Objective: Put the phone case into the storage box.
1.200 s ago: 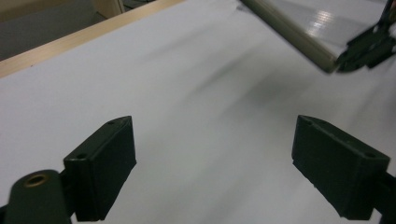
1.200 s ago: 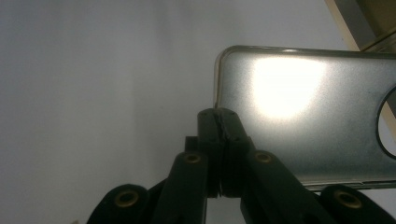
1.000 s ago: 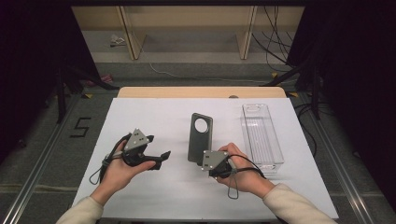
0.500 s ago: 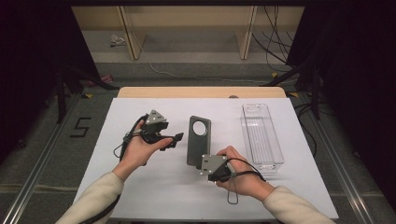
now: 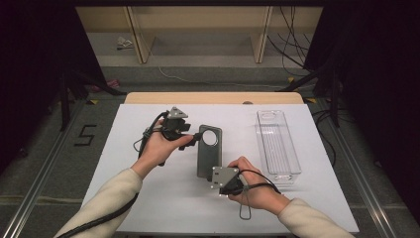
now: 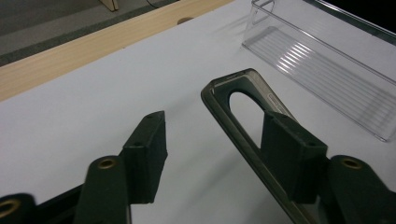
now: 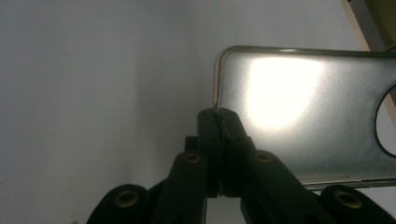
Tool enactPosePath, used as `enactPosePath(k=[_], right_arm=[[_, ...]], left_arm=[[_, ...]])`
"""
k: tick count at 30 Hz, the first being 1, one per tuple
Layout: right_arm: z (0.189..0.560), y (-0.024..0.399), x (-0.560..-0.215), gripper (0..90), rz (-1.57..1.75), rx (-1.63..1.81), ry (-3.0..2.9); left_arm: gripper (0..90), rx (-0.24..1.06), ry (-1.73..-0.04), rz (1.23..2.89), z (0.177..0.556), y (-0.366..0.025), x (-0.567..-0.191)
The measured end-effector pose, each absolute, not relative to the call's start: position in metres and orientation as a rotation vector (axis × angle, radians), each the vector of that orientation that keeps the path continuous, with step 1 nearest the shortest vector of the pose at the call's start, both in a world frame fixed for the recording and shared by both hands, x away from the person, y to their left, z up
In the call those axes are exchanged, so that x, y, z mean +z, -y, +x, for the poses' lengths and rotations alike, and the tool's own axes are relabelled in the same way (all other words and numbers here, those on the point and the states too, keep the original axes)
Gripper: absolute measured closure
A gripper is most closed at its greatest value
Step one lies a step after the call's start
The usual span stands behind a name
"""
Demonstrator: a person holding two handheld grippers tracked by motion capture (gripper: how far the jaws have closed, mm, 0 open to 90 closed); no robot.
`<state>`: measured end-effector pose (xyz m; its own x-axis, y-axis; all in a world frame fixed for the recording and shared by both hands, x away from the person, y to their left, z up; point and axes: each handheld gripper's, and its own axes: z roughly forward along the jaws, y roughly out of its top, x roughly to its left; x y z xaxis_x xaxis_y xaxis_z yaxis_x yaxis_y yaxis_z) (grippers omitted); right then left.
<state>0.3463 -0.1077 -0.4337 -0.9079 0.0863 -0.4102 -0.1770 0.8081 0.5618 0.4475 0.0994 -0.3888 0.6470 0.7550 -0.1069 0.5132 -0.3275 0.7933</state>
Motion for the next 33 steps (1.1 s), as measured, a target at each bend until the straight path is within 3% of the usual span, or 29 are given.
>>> enactPosePath(k=[9,19,33], right_arm=[[0.346,0.107,-0.434,89.7,-0.088,0.849,-2.570],[0.346,0.107,-0.435,89.6,-0.096,0.834,-2.570],[0.349,0.104,-0.444,89.6,-0.098,0.797,-2.591]], left_arm=[[50.3,0.261,-1.064,1.987,0.456,-0.089,-0.391],[67.6,0.179,-1.158,1.950,0.457,-0.089,-0.391],[78.5,0.076,-1.205,1.838,0.450,-0.091,-0.388]])
